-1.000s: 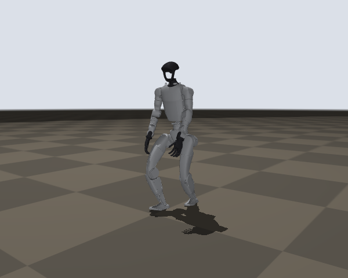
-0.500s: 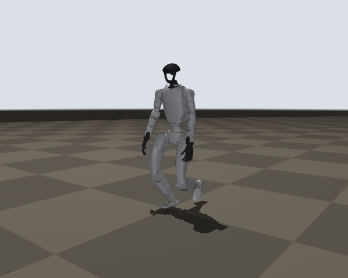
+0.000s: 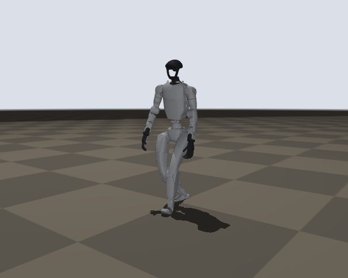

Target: Walk

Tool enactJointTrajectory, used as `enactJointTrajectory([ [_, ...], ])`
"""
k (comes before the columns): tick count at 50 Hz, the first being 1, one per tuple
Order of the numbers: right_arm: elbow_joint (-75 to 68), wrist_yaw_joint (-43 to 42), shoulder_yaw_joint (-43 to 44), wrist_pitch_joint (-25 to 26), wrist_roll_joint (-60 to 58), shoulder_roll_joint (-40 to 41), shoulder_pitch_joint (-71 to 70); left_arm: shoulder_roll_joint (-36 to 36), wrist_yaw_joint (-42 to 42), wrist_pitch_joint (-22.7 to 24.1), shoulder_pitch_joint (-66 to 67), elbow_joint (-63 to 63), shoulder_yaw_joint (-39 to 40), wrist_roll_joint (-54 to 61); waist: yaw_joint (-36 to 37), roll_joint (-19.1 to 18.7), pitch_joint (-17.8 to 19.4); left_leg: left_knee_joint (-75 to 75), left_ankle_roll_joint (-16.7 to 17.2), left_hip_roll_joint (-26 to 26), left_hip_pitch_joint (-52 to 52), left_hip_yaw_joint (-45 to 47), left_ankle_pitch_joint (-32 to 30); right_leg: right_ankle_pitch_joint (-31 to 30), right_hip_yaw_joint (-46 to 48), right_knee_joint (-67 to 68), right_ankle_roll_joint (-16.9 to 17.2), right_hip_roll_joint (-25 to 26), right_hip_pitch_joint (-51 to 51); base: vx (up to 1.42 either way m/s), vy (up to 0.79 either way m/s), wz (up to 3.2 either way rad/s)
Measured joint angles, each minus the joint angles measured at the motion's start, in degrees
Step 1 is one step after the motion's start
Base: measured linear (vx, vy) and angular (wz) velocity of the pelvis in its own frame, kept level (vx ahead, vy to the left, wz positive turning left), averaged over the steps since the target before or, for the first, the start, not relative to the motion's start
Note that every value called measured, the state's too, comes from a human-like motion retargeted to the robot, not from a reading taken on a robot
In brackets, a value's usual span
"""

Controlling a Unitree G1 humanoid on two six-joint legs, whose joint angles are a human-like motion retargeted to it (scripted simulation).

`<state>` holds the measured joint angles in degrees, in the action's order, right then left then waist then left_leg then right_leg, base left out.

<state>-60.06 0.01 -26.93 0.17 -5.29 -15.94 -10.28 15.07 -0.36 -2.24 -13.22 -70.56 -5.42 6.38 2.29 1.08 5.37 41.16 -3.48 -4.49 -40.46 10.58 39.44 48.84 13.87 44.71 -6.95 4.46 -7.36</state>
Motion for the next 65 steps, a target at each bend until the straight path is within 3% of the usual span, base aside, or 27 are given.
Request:
enactJointTrajectory([
  [5, -0.7, 0.3, 0.2, 0.0, -0.2, 0.2, 0.3, 1.1, 0.0, -0.3, 1.3, -1.0, 0.8, 0.2, 1.4, 2.0, -1.1, -0.2, -2.1, 1.2, 2.5, 1.1, -1.9, -0.8, 0.0, 1.6, 1.7, -2.5, 2.0, 0.39, 0.1, -0.28],
  [10, -0.7, 0.4, 0.5, 0.3, -0.7, 0.0, 1.5, 1.3, -0.4, -0.3, 2.5, -1.8, 1.1, 1.2, 1.4, 5.8, -1.2, 5.6, -4.7, 5.4, 3.7, 2.6, -2.0, -3.8, -0.4, 11.4, 5.6, -9.6, 2.4, 0.39, 0.1, -0.01],
  [15, 0.7, 1.8, 1.0, 0.5, -0.2, -0.4, 2.3, 1.1, -1.6, 0.2, 2.7, -1.8, 1.4, 2.7, 0.3, 9.5, -1.1, 3.3, -8.6, 12.5, 8.3, 3.6, -1.2, -19.0, -4.2, 24.5, 11.8, -16.9, -0.9, 0.34, 0.13, 0.27],
  [20, 2.3, 2.6, 1.9, 0.4, 1.2, -0.7, 1.7, 0.8, -1.7, 0.6, 1.6, -0.6, 1.3, 3.2, -1.6, 10.7, -0.3, 4.0, -11.5, 16.5, 11.7, 2.7, 1.1, -31.4, -7.5, 39.3, 13.4, -22.2, -6.8, 0.31, 0.1, 0.3],
  [24, 3.1, 2.0, 2.5, 0.1, 2.2, -0.8, 0.4, 0.7, -0.6, 0.6, -0.5, -0.1, 0.9, 3.1, -2.9, 9.6, 0.8, 5.5, -11.5, 16.7, 14.6, 1.0, 3.6, -28.8, -8.2, 46.8, 10.1, -24.1, -11.4, 0.3, 0.04, 0.2],
  [30, 2.8, 0.4, 2.9, -0.3, 3.2, -0.7, -1.3, -0.2, 0.9, 0.5, -4.5, -0.2, -0.5, 2.5, -5.5, 7.7, 2.3, 5.0, -11.5, 17.7, 20.0, -1.9, 5.9, -17.3, -7.9, 48.4, 5.2, -25.0, -18.1, 0.29, 0.01, 0.3],
  [37, 0.9, -0.5, 2.7, -0.2, 2.8, -0.1, -1.8, -1.6, 1.7, 0.9, -7.6, 0.6, -2.2, 2.1, -8.3, 6.6, 3.8, 1.1, -11.5, 20.0, 27.0, -5.6, 6.9, -9.6, -6.6, 36.1, 4.5, -23.1, -24.7, 0.27, -0.02, 0.36],
  [53, -2.9, -0.1, 3.9, 1.2, 2.6, 1.2, 0.1, -2.6, -0.6, 0.6, -4.9, 4.0, -2.9, 0.7, -7.9, 4.8, 2.5, -6.8, -11.4, 18.7, 36.0, -10.2, 7.9, -12.1, -1.9, 3.9, 8.7, -14.0, -30.2, 0.23, -0.05, 0.1],
  [65, -1.8, -1.2, 6.3, 0.4, 4.9, 1.0, 1.0, -1.8, -3.8, -0.4, 1.5, 1.7, -1.7, -0.2, -7.0, 4.3, 1.1, -6.8, -11.0, 18.3, 41.1, -11.1, 9.0, -13.5, -1.0, 1.5, 7.7, -12.3, -28.1, 0.24, -0.06, 0.0],
])
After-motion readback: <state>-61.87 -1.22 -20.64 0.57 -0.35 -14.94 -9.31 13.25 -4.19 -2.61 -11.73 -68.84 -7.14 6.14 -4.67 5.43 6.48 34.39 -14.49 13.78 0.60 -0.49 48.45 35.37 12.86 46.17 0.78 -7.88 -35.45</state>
